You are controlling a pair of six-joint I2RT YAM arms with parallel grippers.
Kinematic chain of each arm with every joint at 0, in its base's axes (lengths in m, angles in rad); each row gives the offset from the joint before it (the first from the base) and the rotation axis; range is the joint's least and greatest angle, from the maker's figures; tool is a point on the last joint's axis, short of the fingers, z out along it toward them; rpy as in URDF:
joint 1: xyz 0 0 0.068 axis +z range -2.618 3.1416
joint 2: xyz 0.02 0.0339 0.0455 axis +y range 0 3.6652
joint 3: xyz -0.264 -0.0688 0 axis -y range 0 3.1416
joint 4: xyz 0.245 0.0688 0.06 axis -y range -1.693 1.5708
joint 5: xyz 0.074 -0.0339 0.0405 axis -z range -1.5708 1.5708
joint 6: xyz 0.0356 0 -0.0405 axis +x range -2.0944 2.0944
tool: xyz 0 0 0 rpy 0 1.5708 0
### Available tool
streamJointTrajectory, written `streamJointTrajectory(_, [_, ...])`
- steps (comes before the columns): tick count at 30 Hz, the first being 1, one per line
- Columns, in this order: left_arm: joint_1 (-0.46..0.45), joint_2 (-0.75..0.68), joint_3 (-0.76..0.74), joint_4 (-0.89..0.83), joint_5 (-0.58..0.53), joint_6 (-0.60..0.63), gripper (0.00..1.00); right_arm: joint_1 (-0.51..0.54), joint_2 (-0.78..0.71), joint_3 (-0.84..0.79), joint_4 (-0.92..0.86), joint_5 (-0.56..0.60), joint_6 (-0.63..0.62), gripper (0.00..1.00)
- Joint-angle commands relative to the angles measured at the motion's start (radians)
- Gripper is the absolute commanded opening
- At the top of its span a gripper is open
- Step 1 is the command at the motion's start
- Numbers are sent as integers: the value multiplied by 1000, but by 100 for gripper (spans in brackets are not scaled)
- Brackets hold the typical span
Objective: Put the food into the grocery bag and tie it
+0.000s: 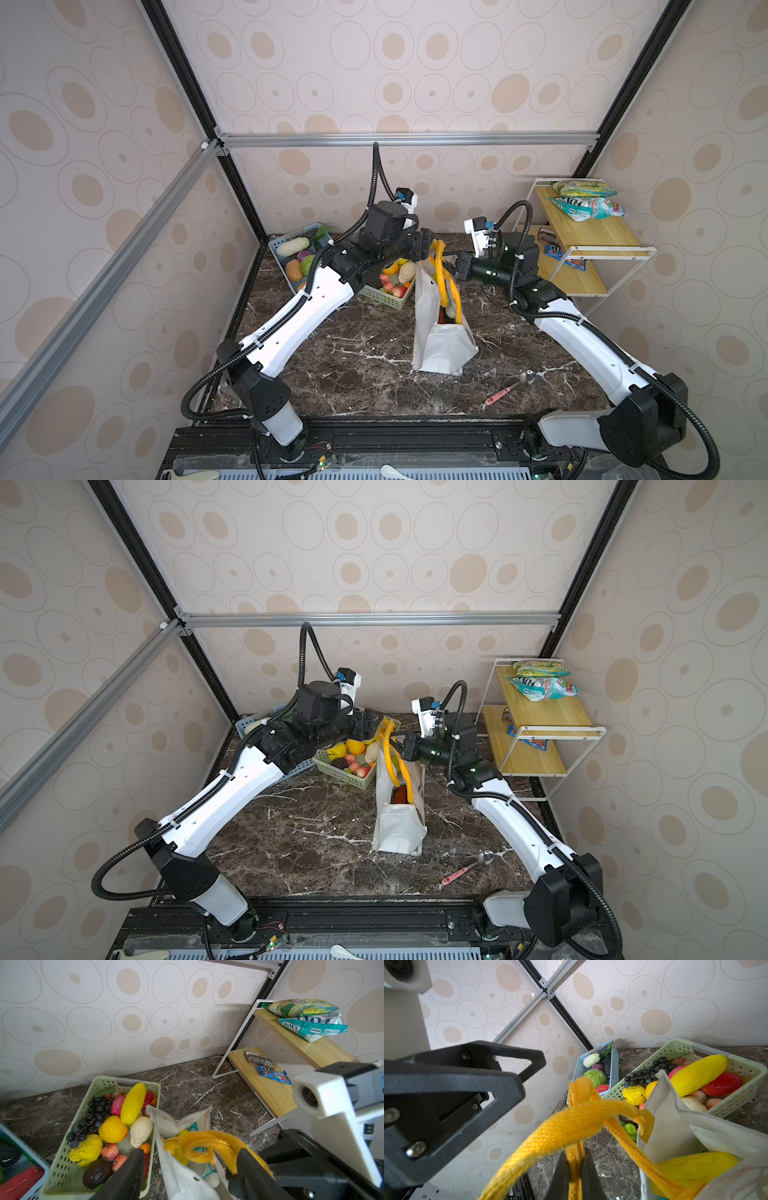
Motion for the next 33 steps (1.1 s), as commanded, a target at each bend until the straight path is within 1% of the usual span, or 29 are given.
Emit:
streamJointTrajectory(1, [5,-56,-43,-25,-31,41,67,0,-32,7,33,-9,2,1])
streamJointTrajectory(6, [4,-64,-94,-22,15,129,60,0,-30,11,38,-16,9,1])
streamJointTrajectory(8, [5,-56,-99,-23,19,167,60,0,-27,13,41,-24,15,1])
streamJointTrajectory(11, [5,-32,-87,-18,24,189,61,0,-24,24,38,-33,17,1])
streamJointTrajectory(15, [5,16,-56,-13,14,198,58,1,-21,36,42,-45,26,1])
streamJointTrajectory(19, [7,42,-40,32,35,194,57,1,-13,45,39,-63,34,1])
streamJointTrajectory(25, [14,79,-8,70,60,197,50,3,-16,62,6,-77,33,1])
streamJointTrajectory(27, [20,79,-16,94,81,193,48,2,-17,68,-13,-77,32,1])
streamJointTrajectory(31, [36,60,-40,144,160,171,45,2,-23,74,-46,-58,22,1])
streamJointTrajectory(33, [43,47,-55,165,179,165,41,3,-22,83,-62,-55,14,1])
